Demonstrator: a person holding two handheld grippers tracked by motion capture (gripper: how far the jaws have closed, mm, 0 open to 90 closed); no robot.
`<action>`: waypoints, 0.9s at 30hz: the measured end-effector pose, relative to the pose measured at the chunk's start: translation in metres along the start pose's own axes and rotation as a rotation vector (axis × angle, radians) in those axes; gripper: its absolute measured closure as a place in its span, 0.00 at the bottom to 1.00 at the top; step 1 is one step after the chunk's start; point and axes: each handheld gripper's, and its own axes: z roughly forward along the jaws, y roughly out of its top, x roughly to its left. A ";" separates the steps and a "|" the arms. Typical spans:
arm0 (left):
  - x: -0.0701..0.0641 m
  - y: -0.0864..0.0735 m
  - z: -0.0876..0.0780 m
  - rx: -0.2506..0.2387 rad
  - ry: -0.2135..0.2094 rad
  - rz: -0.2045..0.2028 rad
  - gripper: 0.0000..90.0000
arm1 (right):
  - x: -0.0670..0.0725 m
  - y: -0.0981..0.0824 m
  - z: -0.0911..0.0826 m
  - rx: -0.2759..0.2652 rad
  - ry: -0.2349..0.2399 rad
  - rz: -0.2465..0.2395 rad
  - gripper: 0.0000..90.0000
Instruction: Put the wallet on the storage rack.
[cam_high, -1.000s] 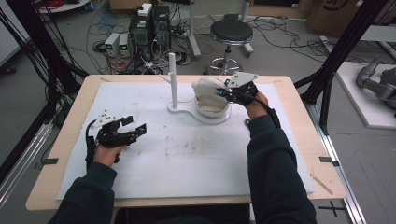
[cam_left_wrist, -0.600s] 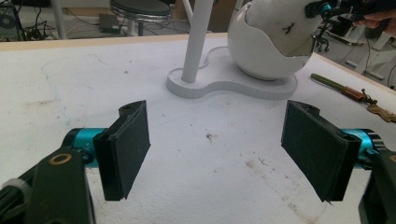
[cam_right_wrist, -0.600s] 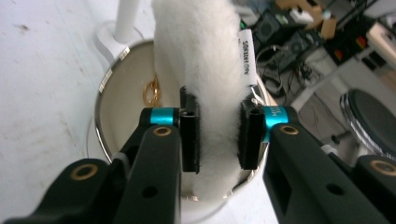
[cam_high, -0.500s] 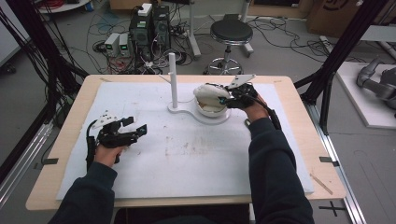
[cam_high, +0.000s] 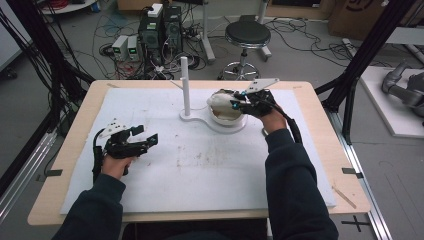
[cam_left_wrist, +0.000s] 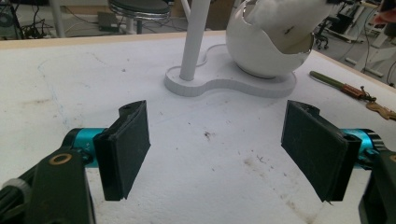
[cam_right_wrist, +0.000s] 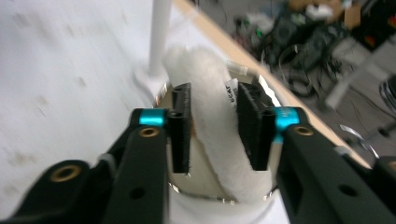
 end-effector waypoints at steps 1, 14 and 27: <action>0.000 0.000 0.000 -0.001 -0.001 -0.001 0.26 | -0.001 -0.002 0.003 0.012 0.008 0.015 0.83; 0.000 0.001 -0.001 -0.014 0.003 0.002 0.26 | -0.003 -0.031 -0.035 -0.004 -0.121 0.149 0.49; -0.002 0.000 -0.001 -0.015 0.016 0.031 0.21 | 0.035 -0.126 -0.085 0.009 -0.194 0.323 0.32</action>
